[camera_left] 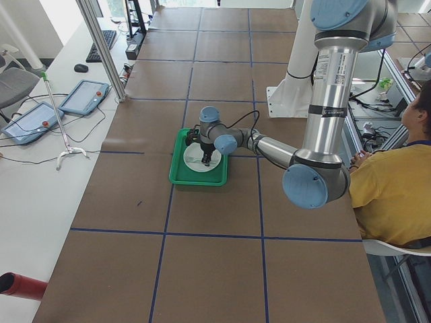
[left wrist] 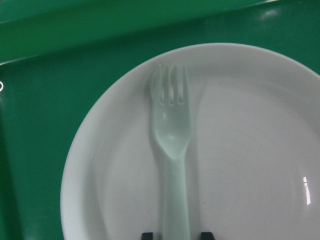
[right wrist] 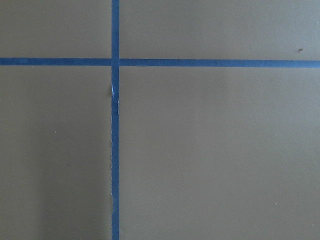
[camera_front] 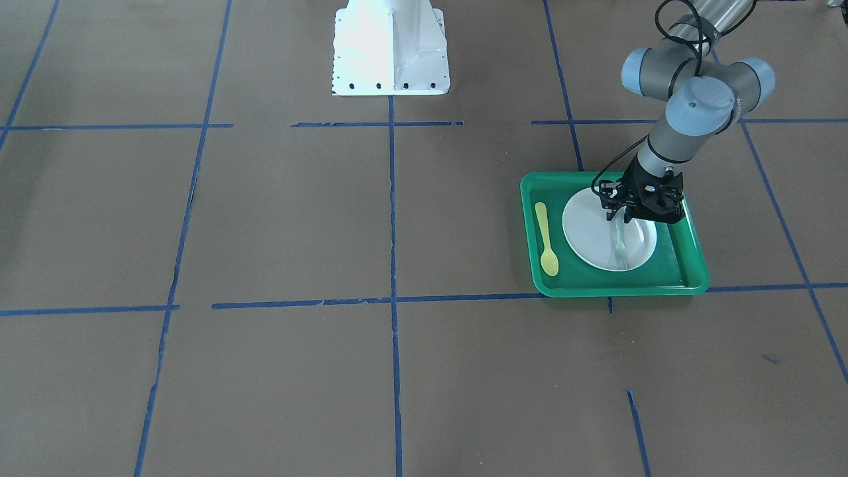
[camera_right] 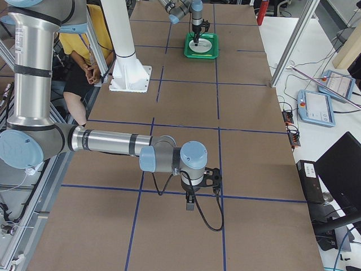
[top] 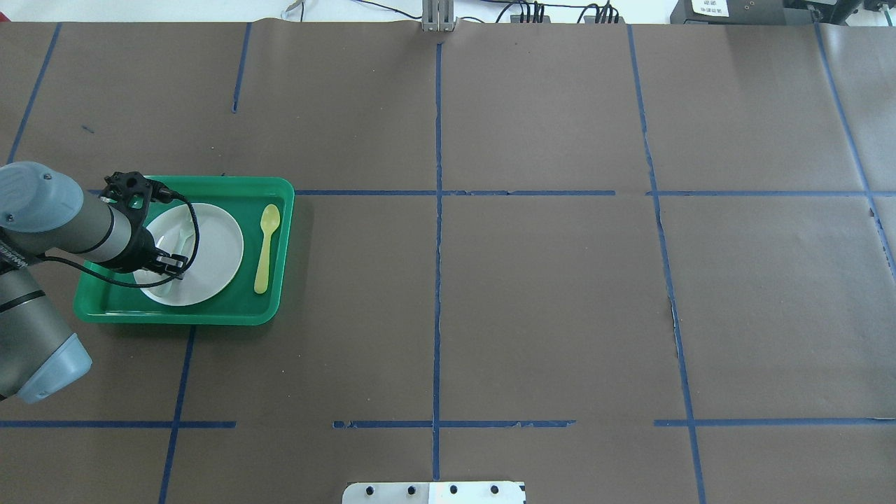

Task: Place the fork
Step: 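Close the left gripper on the fork handle and lift it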

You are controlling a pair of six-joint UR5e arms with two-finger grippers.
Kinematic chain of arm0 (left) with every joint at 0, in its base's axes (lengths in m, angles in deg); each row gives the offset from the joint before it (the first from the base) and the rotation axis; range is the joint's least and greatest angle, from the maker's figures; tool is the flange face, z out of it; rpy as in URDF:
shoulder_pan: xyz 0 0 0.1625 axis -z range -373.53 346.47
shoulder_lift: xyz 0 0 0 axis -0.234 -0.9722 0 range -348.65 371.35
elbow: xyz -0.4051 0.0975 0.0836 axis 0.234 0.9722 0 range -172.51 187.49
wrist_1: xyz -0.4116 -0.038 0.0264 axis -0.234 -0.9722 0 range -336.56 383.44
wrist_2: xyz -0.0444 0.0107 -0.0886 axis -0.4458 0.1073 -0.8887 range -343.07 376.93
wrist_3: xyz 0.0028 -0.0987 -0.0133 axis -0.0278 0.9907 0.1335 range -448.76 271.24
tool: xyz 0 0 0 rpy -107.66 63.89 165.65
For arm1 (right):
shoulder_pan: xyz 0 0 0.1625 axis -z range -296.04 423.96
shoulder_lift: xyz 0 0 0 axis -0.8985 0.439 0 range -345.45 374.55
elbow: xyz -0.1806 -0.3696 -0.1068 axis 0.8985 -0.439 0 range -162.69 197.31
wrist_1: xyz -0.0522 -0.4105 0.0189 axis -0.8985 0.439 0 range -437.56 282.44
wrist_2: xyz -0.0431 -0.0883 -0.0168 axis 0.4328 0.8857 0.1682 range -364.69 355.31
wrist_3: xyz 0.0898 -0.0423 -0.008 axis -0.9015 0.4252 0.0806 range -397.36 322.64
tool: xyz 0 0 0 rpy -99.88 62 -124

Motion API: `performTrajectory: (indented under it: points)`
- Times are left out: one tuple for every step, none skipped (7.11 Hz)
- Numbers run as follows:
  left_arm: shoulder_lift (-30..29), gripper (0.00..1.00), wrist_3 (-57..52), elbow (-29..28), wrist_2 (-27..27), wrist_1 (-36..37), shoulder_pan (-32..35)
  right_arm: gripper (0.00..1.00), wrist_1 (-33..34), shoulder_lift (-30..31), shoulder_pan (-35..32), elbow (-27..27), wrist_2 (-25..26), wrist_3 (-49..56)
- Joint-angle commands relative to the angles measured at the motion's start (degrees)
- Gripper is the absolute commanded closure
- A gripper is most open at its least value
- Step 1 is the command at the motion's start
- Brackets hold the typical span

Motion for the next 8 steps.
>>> performTrajectory:
  points:
    - [0.0, 1.00, 0.1, 0.8, 0.0, 0.4, 0.0, 0.00, 0.0, 0.0, 0.0, 0.0, 0.1, -0.1]
    - [0.0, 1.00, 0.1, 0.9, -3.8, 0.6, 0.0, 0.00, 0.0, 0.0, 0.0, 0.0, 0.1, -0.1]
    - [0.0, 1.00, 0.2, 1.1, -8.2, 0.8, 0.1, 0.00, 0.0, 0.0, 0.0, 0.0, 0.0, -0.1]
    - [0.1, 1.00, 0.3, 1.5, -9.8, 0.9, 1.4, 0.00, 0.0, 0.0, 0.0, 0.0, 0.1, -0.1]
    - [0.4, 1.00, 0.7, 1.4, -12.6, 1.6, 5.1, 0.00, 0.0, 0.0, 0.0, 0.0, 0.1, 0.0]
    - [0.2, 1.00, 0.8, 1.5, -13.3, 5.6, 8.9, 0.00, 0.0, 0.0, 0.0, 0.0, 0.0, -0.1]
    - [0.2, 1.00, 0.9, 1.5, -13.4, 6.4, 12.2, 0.00, -0.1, 0.0, 0.0, 0.0, 0.0, -0.1]
    - [0.6, 1.00, 1.2, 1.2, -13.4, 6.4, 14.4, 0.00, -0.1, 0.0, 0.0, 0.0, 0.0, -0.1]
